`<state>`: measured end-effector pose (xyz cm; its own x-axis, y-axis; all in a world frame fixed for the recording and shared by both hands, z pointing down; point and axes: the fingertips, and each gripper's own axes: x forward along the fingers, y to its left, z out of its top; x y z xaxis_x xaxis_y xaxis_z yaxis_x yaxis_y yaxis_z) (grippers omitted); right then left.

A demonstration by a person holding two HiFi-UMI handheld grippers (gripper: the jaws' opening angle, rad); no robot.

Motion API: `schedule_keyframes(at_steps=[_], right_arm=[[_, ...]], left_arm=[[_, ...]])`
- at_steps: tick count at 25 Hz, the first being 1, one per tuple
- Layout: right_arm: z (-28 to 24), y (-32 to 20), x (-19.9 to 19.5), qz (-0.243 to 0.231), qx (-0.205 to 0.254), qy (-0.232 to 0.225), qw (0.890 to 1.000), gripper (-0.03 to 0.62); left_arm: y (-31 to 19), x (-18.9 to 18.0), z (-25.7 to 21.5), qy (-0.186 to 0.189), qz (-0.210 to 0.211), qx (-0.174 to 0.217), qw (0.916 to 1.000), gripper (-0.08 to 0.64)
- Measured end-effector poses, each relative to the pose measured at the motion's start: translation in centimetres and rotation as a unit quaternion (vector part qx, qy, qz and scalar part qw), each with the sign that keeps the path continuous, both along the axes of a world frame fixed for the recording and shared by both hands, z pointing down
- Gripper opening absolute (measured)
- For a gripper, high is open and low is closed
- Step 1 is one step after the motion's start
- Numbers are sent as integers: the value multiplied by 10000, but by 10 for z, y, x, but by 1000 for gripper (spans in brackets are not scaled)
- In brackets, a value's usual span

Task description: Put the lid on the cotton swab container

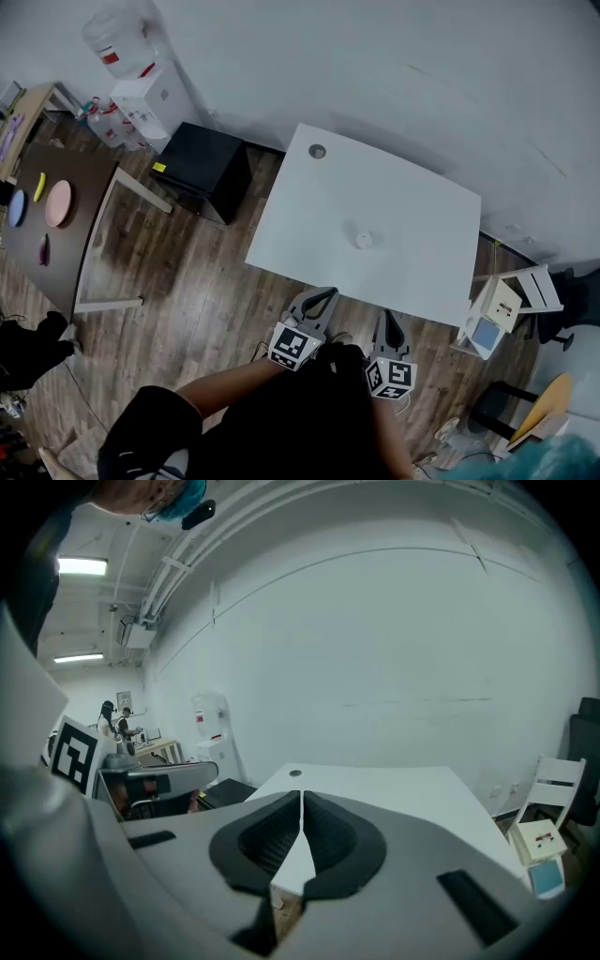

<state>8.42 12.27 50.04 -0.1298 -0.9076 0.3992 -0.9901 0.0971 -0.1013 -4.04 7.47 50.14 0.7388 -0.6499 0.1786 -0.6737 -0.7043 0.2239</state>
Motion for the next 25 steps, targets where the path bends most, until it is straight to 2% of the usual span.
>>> schedule_keyframes(at_steps=[5,11,17,21,25], right_arm=[[6,-23,20,199,54,6,9998,34],[7,-67,40,72,228,-55,9997,34],[15,-113,64,-162,203,-160,9995,34],[35,-135,71,-356,28,-279,9990,34],[51,-152,71,-613,-93,-257,9977,34]], left_arm=[[-18,5,14,-272,10,-3,9996,14],[-46,20,35,-458,68,57,9989,14],[-78,50,73,-704,296,-243,9968,15],[-93,69,106,-1052,505,-208,9930,15],[-106,79,136,-1125,649,-397,9907,15]])
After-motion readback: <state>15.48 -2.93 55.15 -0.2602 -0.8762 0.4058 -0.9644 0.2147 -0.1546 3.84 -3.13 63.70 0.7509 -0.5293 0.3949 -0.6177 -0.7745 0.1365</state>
